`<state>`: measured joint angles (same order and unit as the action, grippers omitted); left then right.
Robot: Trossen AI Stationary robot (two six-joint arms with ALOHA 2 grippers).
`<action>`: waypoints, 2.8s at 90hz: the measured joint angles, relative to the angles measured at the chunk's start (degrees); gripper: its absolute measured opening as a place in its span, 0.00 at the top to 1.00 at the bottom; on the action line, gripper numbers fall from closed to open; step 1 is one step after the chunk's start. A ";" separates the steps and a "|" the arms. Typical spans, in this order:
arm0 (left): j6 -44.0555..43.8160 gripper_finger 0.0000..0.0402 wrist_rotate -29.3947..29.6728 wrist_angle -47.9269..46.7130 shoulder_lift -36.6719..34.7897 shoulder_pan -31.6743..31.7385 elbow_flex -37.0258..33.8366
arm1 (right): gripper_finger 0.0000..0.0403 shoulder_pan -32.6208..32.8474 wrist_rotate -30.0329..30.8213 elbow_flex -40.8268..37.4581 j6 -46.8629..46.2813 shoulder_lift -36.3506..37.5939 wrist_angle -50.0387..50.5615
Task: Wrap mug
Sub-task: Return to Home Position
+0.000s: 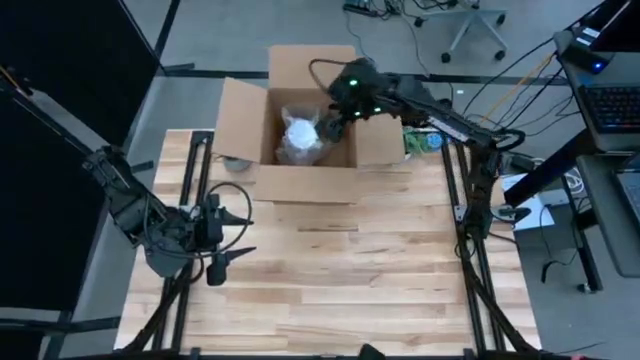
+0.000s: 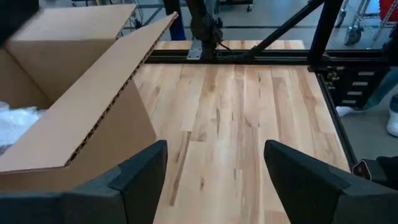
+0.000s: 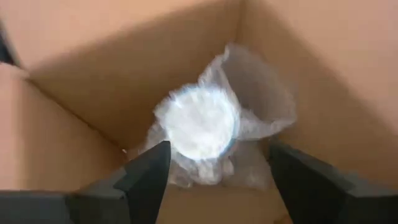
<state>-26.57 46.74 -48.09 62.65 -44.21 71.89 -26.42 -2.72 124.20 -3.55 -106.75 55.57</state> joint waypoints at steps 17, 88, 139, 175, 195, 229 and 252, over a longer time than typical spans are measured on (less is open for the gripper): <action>-0.17 0.36 0.00 0.02 0.00 0.00 0.01 | 0.37 3.68 -0.28 0.03 0.07 8.59 3.89; -13.63 0.36 -0.27 -3.26 -3.86 -3.56 -10.07 | 0.37 33.72 10.00 -40.39 -10.26 35.11 -7.97; -14.79 0.36 -2.66 -0.28 -20.39 -3.56 -24.47 | 0.37 33.00 9.54 -82.07 -17.31 47.26 -52.23; -13.68 0.36 -5.07 4.92 -28.02 -3.46 -36.27 | 0.54 27.02 0.86 -88.37 -16.21 46.93 -60.83; -11.75 0.54 -3.57 5.25 -31.38 -3.42 -37.74 | 0.72 27.00 0.83 -92.92 -17.30 50.61 -61.77; -5.63 0.90 -2.08 4.28 -39.11 -3.38 -37.78 | 0.98 26.34 -0.01 -105.40 -15.47 67.48 -69.41; -5.60 0.95 0.70 1.42 -42.21 -3.38 -37.83 | 0.97 26.26 -0.22 -110.08 -17.79 71.89 -66.80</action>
<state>-32.17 47.44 -46.67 20.45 -47.59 34.06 -0.16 -2.94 14.12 -21.34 -34.85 -11.23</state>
